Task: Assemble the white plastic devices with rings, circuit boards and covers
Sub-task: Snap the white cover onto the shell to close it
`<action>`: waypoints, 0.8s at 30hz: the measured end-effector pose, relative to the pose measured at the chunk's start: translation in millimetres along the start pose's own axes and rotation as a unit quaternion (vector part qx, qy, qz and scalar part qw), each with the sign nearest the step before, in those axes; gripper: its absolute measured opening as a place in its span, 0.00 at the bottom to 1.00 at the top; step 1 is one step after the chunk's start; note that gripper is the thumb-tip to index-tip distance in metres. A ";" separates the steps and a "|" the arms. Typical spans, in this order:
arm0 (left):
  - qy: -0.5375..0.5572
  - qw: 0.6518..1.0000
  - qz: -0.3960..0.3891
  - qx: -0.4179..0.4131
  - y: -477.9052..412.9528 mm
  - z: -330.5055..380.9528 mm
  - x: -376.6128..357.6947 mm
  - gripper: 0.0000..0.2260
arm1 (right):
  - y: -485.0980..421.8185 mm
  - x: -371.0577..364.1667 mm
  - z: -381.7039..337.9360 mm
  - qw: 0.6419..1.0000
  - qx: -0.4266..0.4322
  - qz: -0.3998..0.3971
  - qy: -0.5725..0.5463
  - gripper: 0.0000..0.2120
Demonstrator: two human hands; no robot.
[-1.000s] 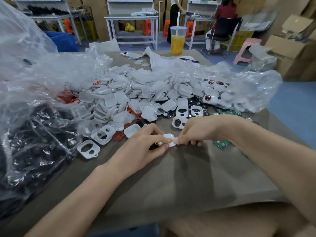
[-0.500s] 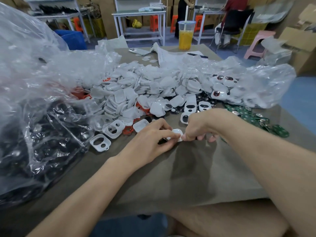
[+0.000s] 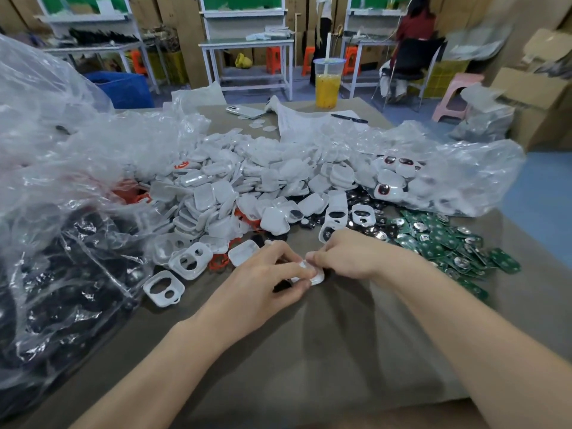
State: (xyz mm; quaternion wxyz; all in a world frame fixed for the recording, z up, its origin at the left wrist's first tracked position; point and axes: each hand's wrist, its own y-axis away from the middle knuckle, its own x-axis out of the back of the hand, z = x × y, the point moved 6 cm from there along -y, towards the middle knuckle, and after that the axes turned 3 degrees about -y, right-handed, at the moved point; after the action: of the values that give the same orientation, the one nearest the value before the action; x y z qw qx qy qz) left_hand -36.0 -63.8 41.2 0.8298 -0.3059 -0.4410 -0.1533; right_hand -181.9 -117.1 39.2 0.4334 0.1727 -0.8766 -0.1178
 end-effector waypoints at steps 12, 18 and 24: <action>-0.024 1.000 0.005 -0.006 -2.4 -4.5 -2.6 0.07 | -3.8 -11.2 7.4 0.986 -0.019 0.013 -0.164 0.12; -0.034 0.999 0.002 -0.009 -0.8 -2.5 -2.6 0.07 | -6.3 -12.1 4.7 0.986 -0.050 -0.003 -0.159 0.08; -0.043 0.999 -0.008 -0.013 -0.7 0.7 -1.8 0.08 | -3.1 -12.9 1.1 0.993 -0.044 0.009 -0.109 0.11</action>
State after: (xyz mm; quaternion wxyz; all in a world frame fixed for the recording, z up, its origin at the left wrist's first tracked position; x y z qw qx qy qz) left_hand -37.8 -63.9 40.2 0.8050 -0.3191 -0.4763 -0.1523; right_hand -174.9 -114.6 28.2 0.3433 0.1316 -0.9141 -0.1709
